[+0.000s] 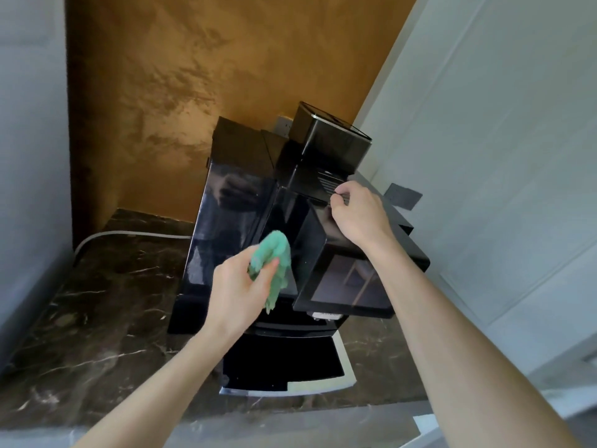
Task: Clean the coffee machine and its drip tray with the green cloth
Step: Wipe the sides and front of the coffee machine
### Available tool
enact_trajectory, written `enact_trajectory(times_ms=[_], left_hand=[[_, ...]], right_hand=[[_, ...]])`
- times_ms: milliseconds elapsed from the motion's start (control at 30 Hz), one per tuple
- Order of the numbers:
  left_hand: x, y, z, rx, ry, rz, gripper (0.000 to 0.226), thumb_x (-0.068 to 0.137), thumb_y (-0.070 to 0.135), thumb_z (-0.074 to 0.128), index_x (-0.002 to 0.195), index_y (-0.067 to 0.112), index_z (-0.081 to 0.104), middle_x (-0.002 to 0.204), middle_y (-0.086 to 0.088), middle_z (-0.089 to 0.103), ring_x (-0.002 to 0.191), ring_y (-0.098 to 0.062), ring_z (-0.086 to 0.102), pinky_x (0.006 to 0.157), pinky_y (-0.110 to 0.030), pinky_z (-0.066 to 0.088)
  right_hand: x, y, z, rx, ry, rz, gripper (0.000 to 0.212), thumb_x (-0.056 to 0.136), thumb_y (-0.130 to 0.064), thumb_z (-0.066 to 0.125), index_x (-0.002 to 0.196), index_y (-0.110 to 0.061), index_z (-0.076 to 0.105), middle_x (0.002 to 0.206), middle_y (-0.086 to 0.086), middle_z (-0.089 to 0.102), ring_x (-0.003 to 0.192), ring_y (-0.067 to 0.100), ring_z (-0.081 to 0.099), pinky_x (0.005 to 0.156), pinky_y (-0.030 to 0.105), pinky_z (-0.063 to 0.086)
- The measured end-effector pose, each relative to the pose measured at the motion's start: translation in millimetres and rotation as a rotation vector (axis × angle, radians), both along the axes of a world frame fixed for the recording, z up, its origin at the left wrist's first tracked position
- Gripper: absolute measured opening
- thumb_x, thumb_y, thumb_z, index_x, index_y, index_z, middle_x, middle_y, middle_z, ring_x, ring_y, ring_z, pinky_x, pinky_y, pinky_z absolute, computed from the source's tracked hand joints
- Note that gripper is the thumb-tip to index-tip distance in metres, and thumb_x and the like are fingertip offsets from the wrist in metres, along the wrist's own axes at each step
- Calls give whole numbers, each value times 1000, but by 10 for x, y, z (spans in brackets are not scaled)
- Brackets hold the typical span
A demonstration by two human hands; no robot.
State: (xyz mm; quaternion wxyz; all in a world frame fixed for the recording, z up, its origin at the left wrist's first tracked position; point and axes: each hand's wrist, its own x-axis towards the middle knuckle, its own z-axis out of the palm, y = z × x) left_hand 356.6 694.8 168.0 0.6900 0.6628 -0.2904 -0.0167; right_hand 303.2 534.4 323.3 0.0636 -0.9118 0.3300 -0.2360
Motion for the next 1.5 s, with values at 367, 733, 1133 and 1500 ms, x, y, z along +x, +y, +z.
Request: enact_trajectory(times_ms=[367, 733, 1133, 1500], left_hand=[[-225, -386, 448, -217, 78, 8, 16, 97, 34, 65, 95, 50, 64, 86, 10, 71, 84, -8, 69, 77, -38, 60], [-182, 32, -473, 130, -260, -209, 35, 100, 44, 56, 135, 40, 59, 90, 9, 76, 68, -12, 66, 58, -19, 51], [-233, -87, 155, -238, 75, 9, 36, 99, 25, 67, 135, 26, 67, 111, 32, 68, 110, 10, 65, 91, -8, 50], [-390, -253, 222, -366, 302, -344, 37, 105, 24, 59, 140, 35, 61, 144, 14, 60, 139, -4, 49, 122, -39, 36]], right_hand=[[23, -22, -26, -43, -35, -16, 32, 105, -18, 49, 132, -17, 65, 132, 5, 65, 119, 22, 61, 96, 30, 48], [45, -75, -31, -22, -15, -41, 34, 103, -19, 47, 133, -16, 63, 131, 7, 66, 123, 28, 57, 102, 39, 50], [9, -29, -31, 8, -86, -66, 35, 101, -29, 54, 131, -16, 64, 132, 8, 65, 126, 30, 55, 102, 39, 47], [30, -60, -52, 29, -85, -49, 46, 97, -46, 56, 132, -17, 62, 135, 7, 62, 130, 28, 52, 102, 40, 45]])
